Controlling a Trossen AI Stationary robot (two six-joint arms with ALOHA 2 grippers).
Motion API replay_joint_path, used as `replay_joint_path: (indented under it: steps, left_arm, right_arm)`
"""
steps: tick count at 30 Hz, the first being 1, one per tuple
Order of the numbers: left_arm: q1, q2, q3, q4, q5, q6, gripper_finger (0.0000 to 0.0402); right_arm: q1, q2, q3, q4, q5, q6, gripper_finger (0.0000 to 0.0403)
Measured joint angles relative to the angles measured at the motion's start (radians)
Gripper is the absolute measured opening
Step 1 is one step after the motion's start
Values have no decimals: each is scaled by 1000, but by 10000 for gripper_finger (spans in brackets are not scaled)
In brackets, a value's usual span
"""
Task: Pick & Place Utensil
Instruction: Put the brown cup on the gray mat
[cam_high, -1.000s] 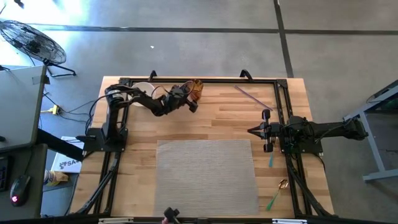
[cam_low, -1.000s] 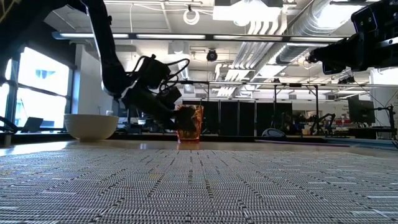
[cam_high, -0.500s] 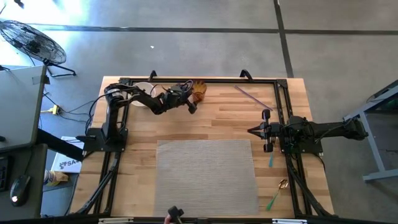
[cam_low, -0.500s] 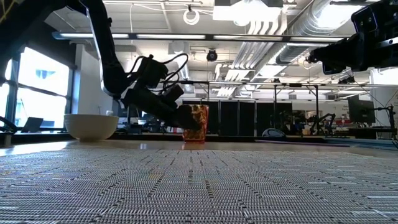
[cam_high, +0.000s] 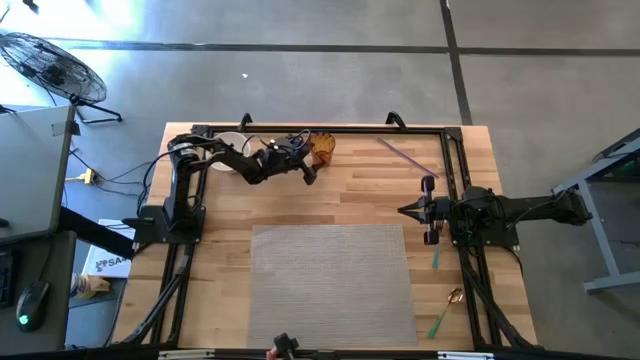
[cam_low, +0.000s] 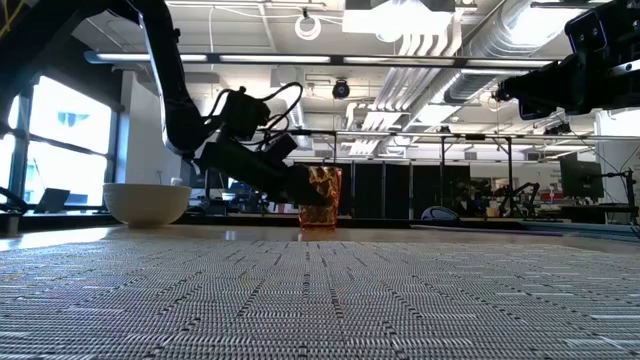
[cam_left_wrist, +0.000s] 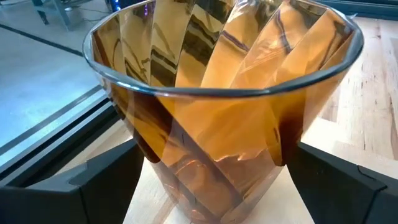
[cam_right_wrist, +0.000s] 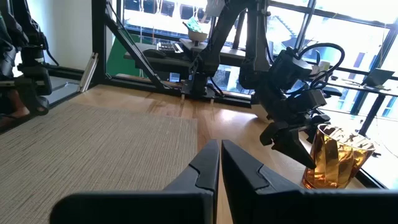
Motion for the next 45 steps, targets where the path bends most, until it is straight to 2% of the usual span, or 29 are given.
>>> replay_joint_path:
  steps: [11,31,40,45]
  left_arm:
    - [-16,69,2,108,-12,16,379]
    - [-20,69,4,160,19,72,379]
    - [-20,69,4,153,19,80,335]
    - [-28,69,4,160,17,79,333]
  right_arm:
    - [0,0,0,0,0,0,12]
    - [0,0,0,0,0,0,12]
    - [0,0,0,0,0,0,12]
    - [0,0,0,0,0,0,12]
